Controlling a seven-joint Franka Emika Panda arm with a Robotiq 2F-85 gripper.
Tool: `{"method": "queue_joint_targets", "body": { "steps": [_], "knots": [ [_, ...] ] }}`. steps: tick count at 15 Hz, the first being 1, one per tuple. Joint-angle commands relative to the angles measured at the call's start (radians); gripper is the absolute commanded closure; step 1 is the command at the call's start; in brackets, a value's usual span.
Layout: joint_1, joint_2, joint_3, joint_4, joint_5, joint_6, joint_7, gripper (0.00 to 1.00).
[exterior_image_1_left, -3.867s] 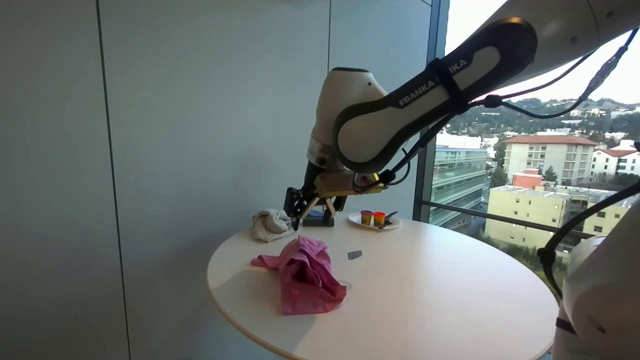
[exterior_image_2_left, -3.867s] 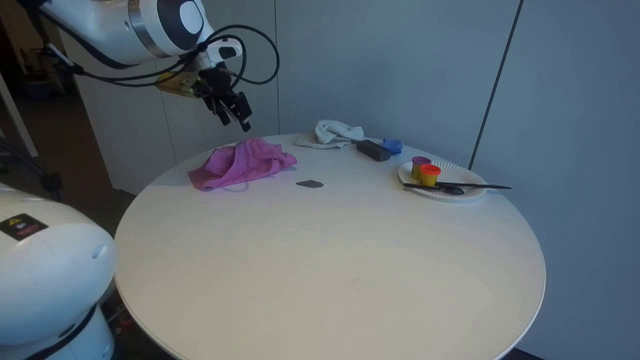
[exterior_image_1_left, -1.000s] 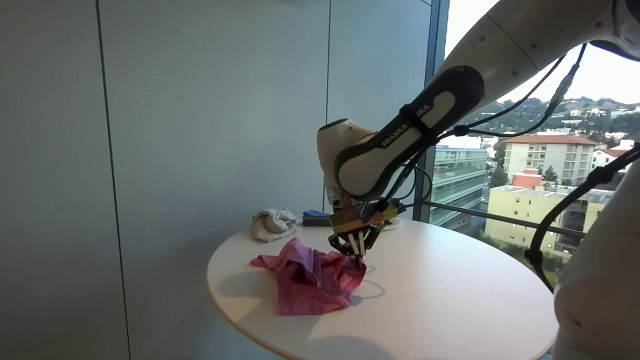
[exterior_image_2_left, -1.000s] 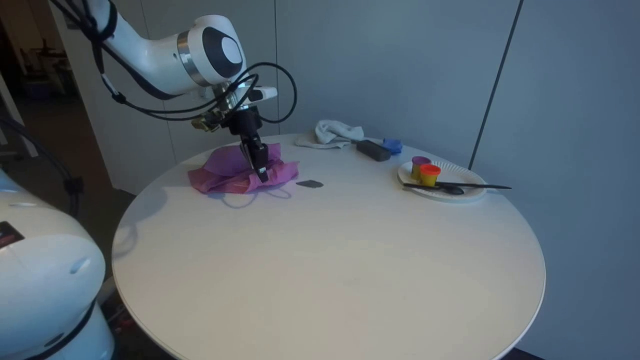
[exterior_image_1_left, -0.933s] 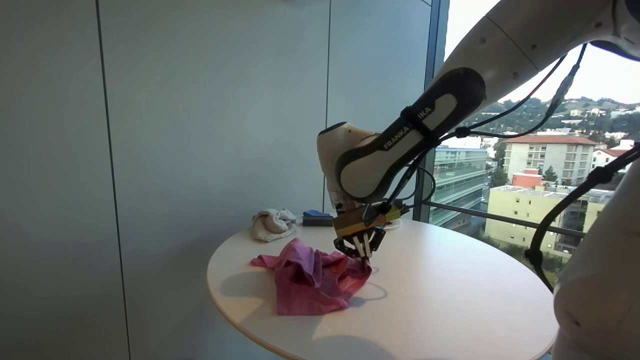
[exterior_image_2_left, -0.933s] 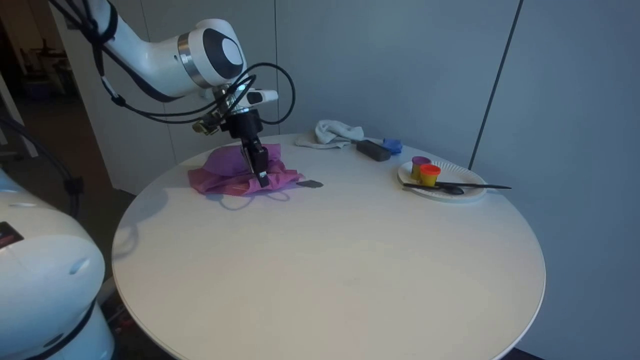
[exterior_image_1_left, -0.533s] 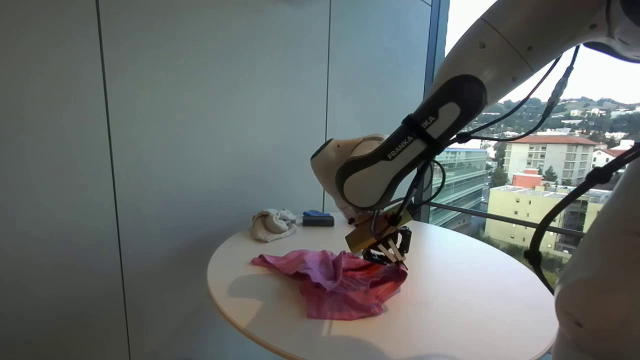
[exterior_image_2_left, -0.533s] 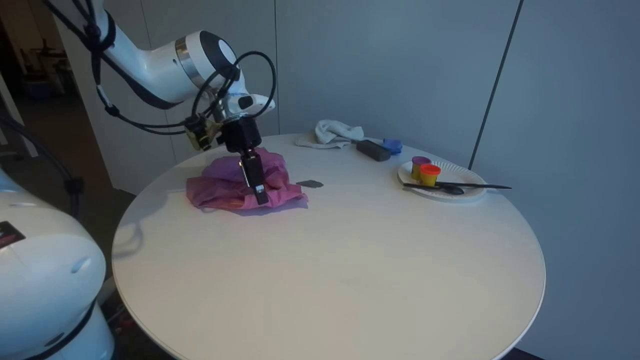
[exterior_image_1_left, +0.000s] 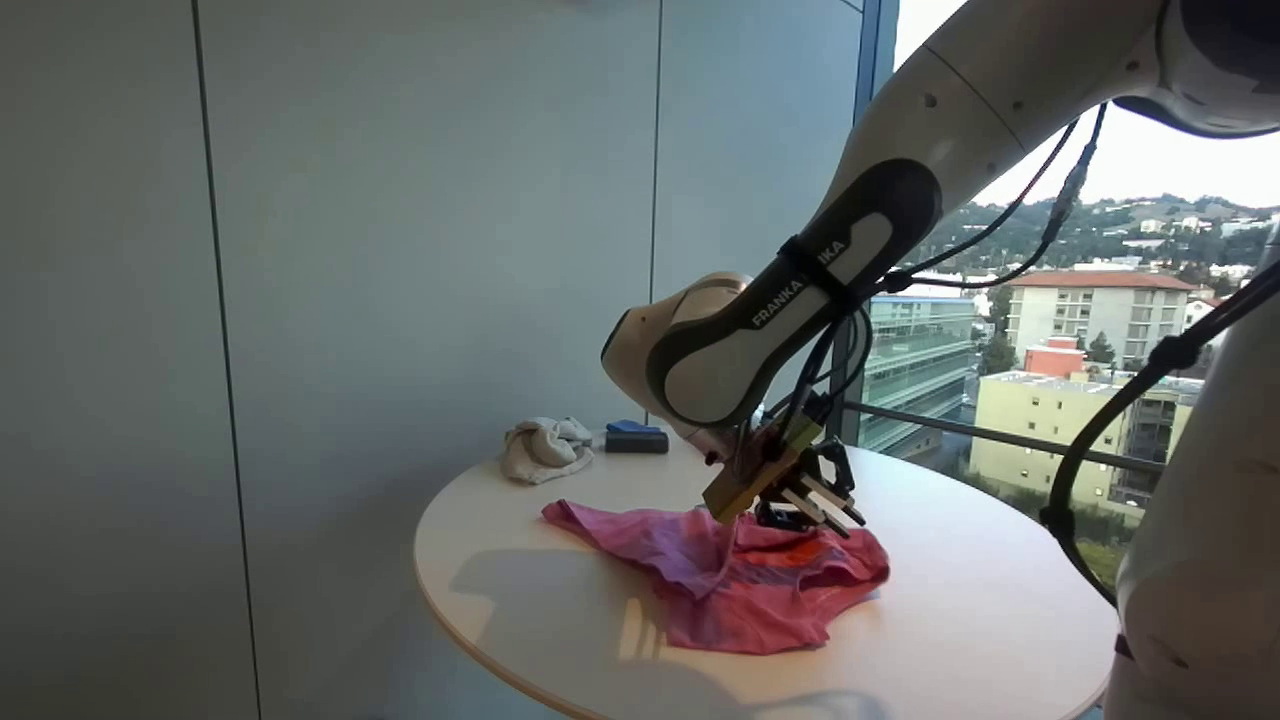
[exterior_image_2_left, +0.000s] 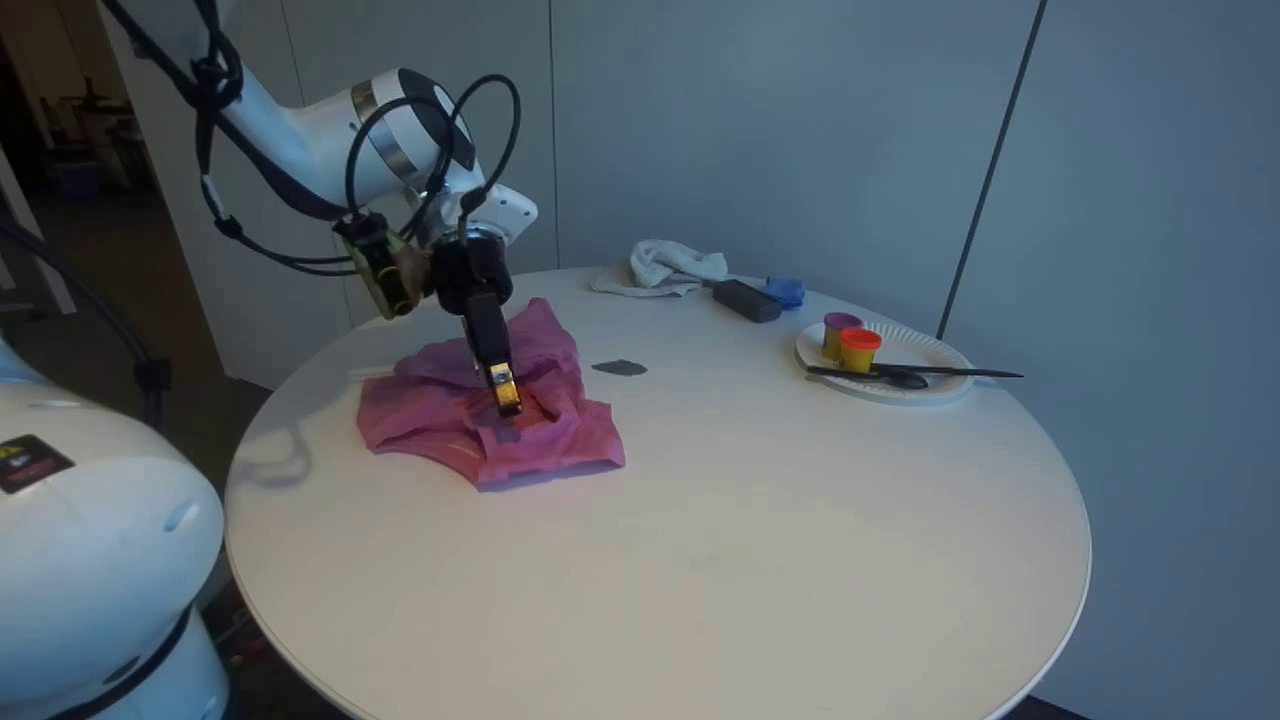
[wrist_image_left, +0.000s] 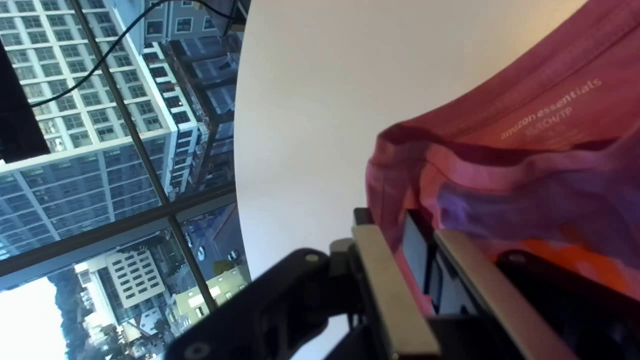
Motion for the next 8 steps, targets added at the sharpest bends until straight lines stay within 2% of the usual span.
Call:
{"method": "queue_joint_targets", "body": {
  "steps": [1,4,7,8],
  "knots": [
    [0.05,-0.044,-0.028,0.021,0.027,0.128,-0.038,0.46],
    [0.078,-0.089,-0.02,0.041,0.047,0.224,-0.046,0.24],
    [0.09,-0.098,-0.026,0.06,0.122,0.347,-0.038,0.01],
    [0.091,-0.1,-0.029,0.059,0.151,0.394,-0.035,0.0]
  ]
}}
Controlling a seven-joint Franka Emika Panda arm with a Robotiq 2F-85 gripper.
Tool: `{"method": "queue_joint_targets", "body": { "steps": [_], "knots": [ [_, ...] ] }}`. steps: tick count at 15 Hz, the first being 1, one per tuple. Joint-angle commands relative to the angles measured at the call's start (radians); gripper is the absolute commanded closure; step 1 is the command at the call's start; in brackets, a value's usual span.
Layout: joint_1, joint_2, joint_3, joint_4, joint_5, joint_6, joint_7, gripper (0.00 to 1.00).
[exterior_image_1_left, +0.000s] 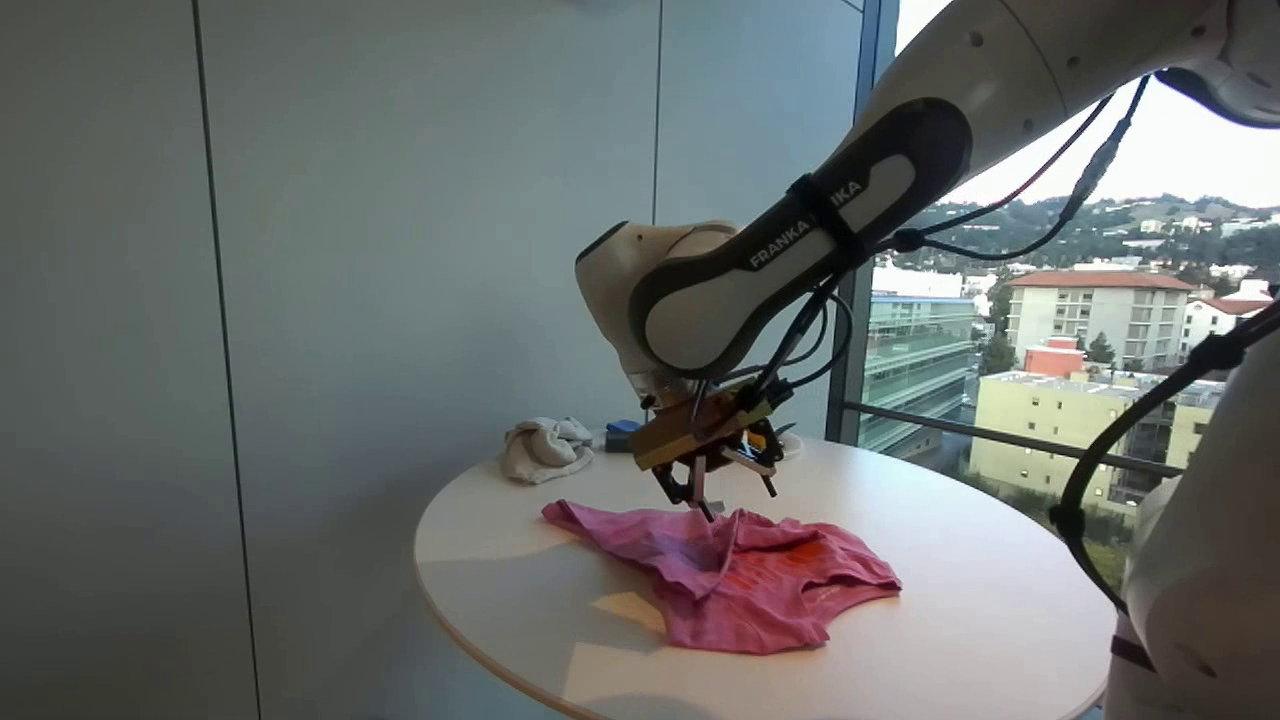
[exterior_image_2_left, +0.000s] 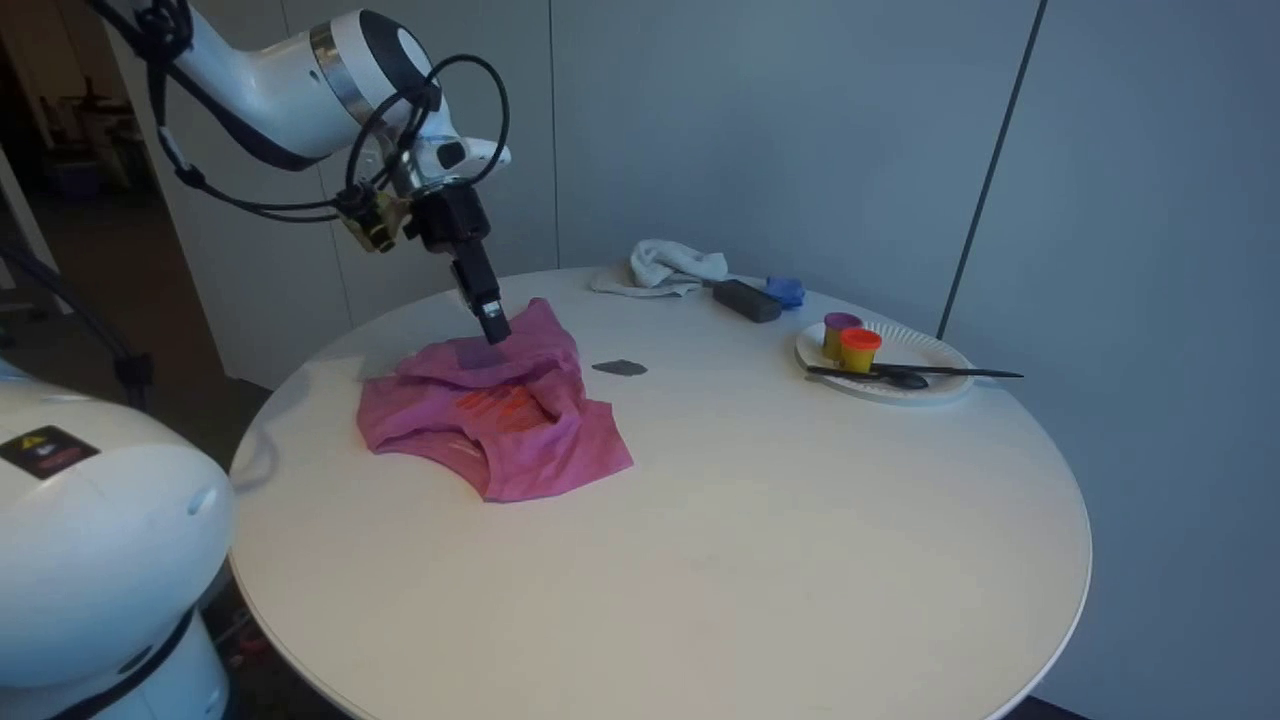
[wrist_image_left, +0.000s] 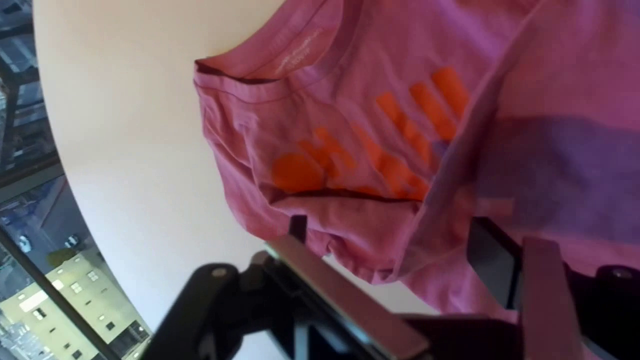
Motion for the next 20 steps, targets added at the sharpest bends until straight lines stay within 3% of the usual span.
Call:
{"method": "queue_joint_targets", "body": {
  "steps": [1,6,9,14,17,20],
  "knots": [
    [0.011,-0.018,-0.018,0.006,0.101,0.156,-0.011,0.0],
    [0.013,-0.027,-0.029,-0.052,0.278,0.428,-0.036,0.0],
    [0.026,-0.082,-0.032,-0.116,0.424,0.528,-0.081,0.0],
    [0.034,-0.221,-0.017,-0.233,0.584,0.435,-0.071,0.0],
    [0.019,-0.264,-0.004,-0.292,0.609,0.398,-0.049,0.0],
    [-0.003,-0.254,0.005,-0.32,0.585,0.443,-0.042,0.0]
  ]
}}
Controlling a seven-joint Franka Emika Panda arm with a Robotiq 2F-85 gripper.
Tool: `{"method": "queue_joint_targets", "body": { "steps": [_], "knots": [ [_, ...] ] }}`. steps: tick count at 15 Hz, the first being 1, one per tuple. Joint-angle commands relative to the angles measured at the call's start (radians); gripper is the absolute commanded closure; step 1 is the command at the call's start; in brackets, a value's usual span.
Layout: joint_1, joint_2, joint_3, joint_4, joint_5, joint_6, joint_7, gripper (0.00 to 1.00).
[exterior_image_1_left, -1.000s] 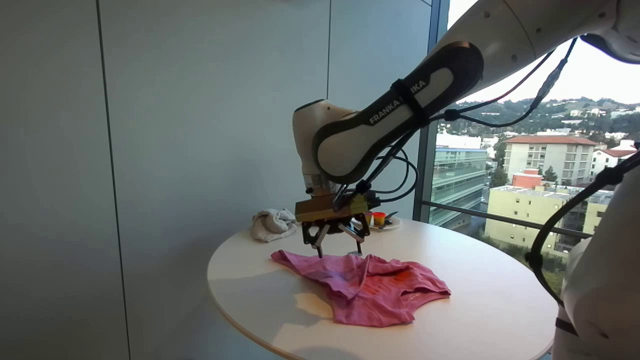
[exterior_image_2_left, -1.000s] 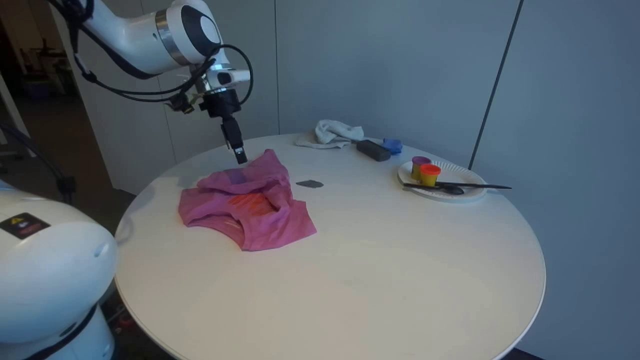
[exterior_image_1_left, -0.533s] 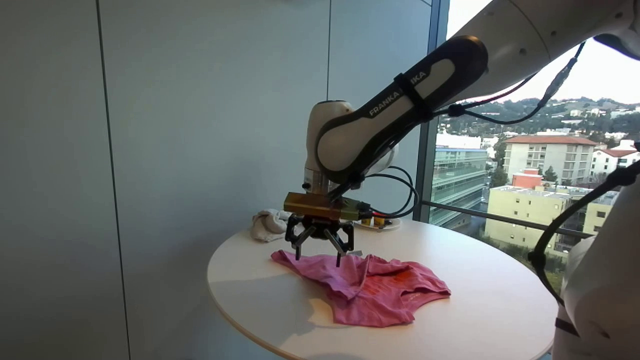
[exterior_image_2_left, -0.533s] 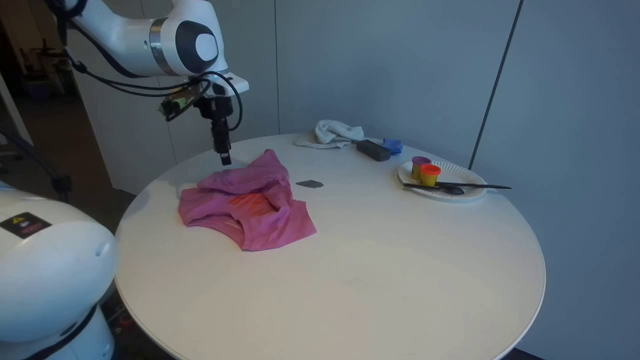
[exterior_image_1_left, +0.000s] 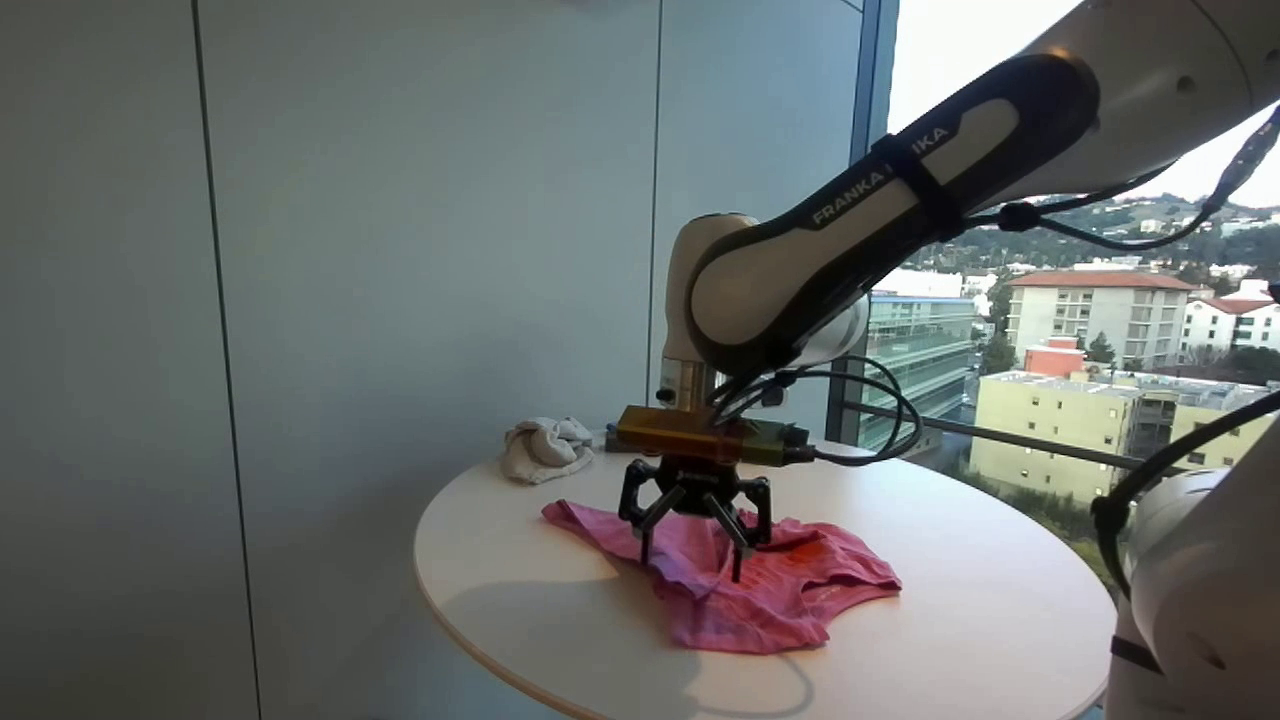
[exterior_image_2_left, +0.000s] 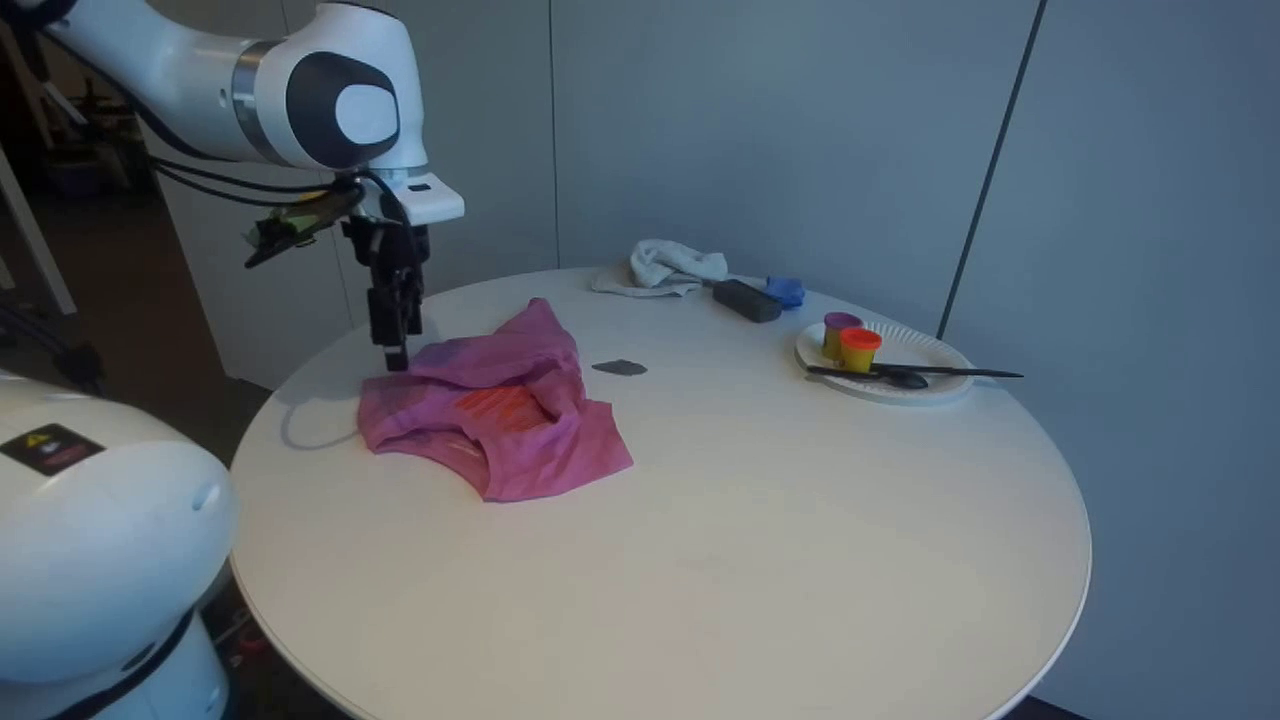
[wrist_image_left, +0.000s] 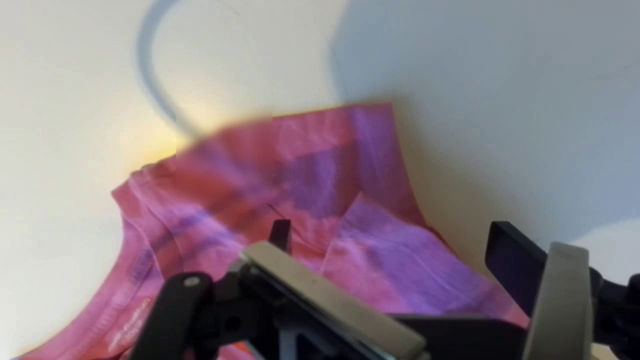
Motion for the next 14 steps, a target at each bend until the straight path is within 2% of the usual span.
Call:
{"method": "queue_joint_targets", "body": {
  "steps": [1,8,9,11,14],
  "knots": [
    [-0.026,-0.016,0.012,-0.041,0.008,0.063,0.004,0.0],
    [-0.065,0.028,0.012,-0.054,-0.005,0.173,0.012,0.02],
    [-0.067,0.036,0.01,-0.055,0.001,0.181,0.012,0.23],
    [-0.07,0.047,0.008,-0.057,0.005,0.201,0.01,0.3],
    [-0.07,0.06,0.008,-0.058,0.006,0.226,0.011,0.55]
  ]
}}
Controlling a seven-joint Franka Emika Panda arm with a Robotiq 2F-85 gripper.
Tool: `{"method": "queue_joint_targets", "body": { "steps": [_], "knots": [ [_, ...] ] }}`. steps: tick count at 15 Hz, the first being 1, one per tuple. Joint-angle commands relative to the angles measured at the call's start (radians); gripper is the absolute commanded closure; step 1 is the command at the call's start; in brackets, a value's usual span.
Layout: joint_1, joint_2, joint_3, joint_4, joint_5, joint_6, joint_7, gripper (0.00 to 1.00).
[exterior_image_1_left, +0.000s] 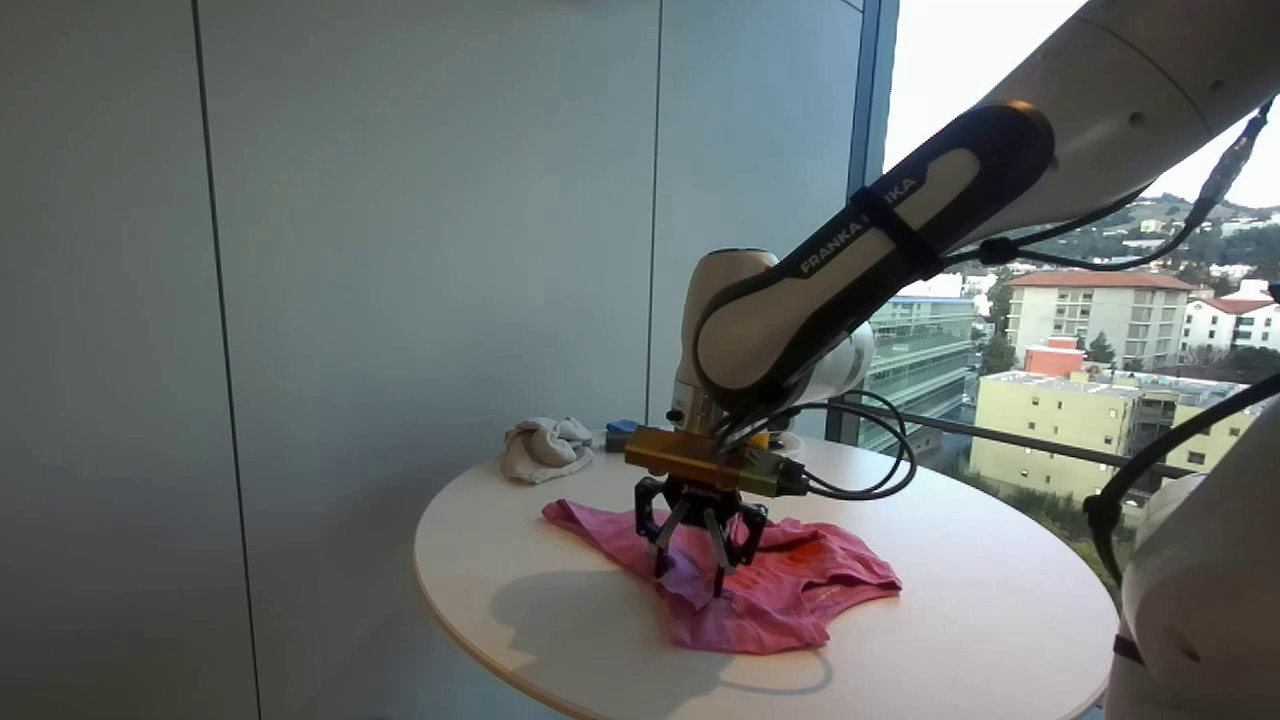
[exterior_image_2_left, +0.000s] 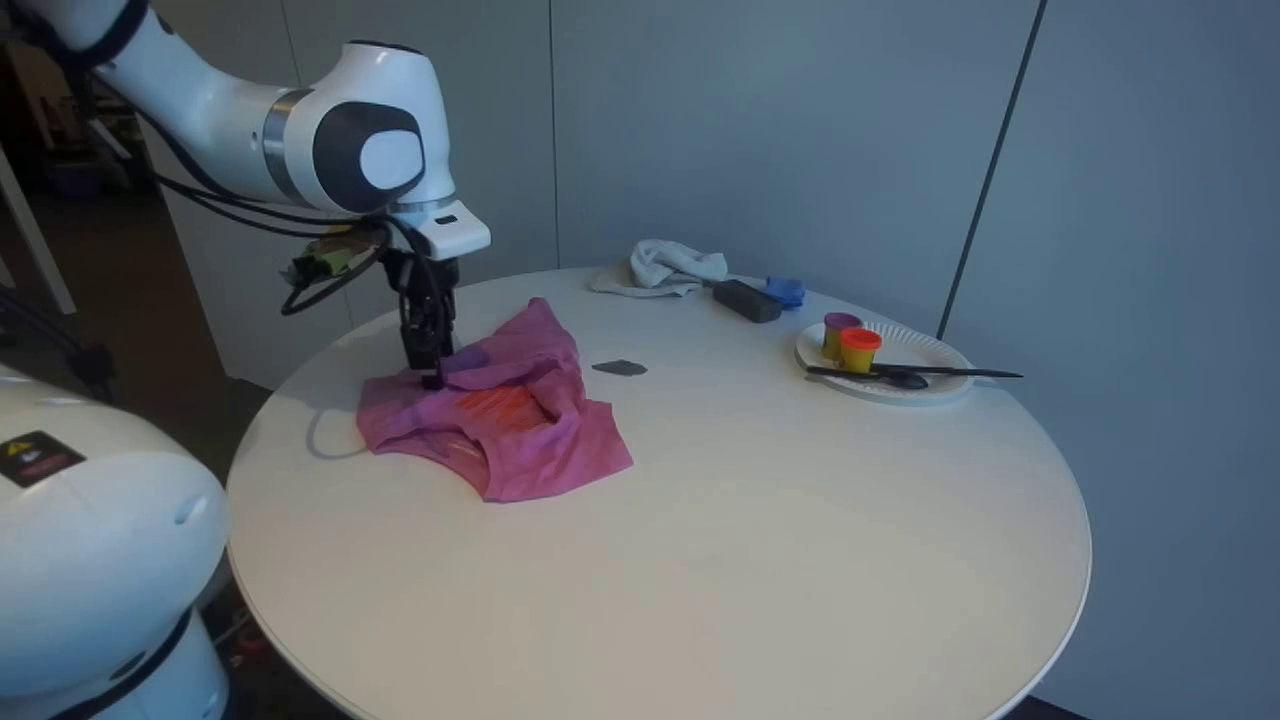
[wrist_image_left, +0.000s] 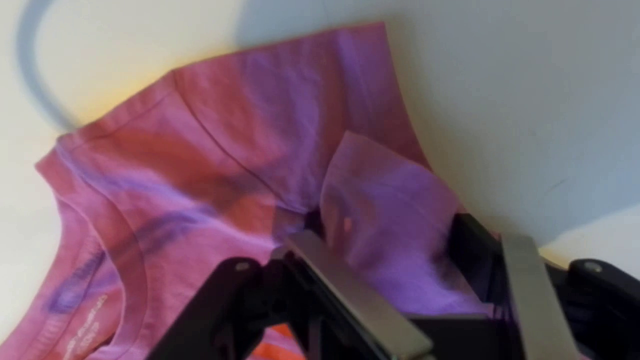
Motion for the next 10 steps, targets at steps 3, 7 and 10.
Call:
{"method": "queue_joint_targets", "body": {
  "steps": [3,7,10],
  "knots": [
    [-0.008,0.015,0.009,-0.004,0.0,0.064,0.01,0.77],
    [-0.01,-0.002,0.023,-0.002,-0.036,0.063,-0.004,0.95],
    [-0.008,-0.014,0.032,0.003,-0.061,0.046,-0.002,0.65]
  ]
}}
